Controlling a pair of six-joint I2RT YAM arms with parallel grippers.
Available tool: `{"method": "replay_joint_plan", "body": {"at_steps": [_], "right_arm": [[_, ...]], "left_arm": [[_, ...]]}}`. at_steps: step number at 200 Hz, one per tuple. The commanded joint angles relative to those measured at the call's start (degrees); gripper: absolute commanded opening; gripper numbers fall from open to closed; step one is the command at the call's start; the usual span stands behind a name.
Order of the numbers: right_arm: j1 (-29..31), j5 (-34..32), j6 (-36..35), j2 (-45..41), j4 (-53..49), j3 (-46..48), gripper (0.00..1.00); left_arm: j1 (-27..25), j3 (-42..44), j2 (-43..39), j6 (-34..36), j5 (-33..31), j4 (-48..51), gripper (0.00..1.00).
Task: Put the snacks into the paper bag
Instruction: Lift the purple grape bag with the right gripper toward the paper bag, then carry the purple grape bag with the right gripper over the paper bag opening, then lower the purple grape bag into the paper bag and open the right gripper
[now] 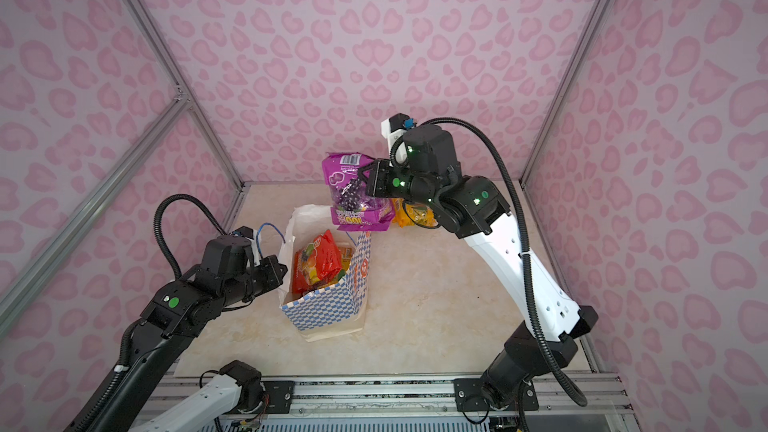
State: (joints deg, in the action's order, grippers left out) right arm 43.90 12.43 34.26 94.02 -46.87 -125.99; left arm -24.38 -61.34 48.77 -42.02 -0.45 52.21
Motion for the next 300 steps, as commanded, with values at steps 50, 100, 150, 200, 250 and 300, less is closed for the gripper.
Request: {"method": "replay_joint_plan", "body": {"at_steps": [50, 100, 150, 200, 250, 300], "right_arm": [[4.96, -1.22, -1.57, 7.14, 1.7, -1.36, 0.0], [5.81, -0.41, -1.04, 6.54, 3.89, 7.17, 0.0], [7.0, 0.37, -1.57, 8.69, 3.44, 9.29, 0.0], [9.0, 0.89, -3.75, 14.21, 0.05, 1.81, 0.0], [9.39, 1.71, -3.42, 19.49, -2.53, -6.99, 0.0], [10.3, 1.99, -2.48, 18.57, -0.43, 0.18, 0.0]], "left_arm": [[0.04, 0.54, -0.49, -0.31, 0.62, -0.83, 0.03], [0.04, 0.61, 0.0, 0.37, 0.45, -0.88, 0.03], [0.01, 0.87, 0.25, 0.54, 0.45, -1.05, 0.03], [0.04, 0.53, 0.02, 0.54, 0.44, -0.77, 0.03], [0.04, 0.52, -0.13, 0.5, 0.38, -0.53, 0.03], [0.04, 0.57, -0.12, 0.52, 0.1, -0.31, 0.03]]}}
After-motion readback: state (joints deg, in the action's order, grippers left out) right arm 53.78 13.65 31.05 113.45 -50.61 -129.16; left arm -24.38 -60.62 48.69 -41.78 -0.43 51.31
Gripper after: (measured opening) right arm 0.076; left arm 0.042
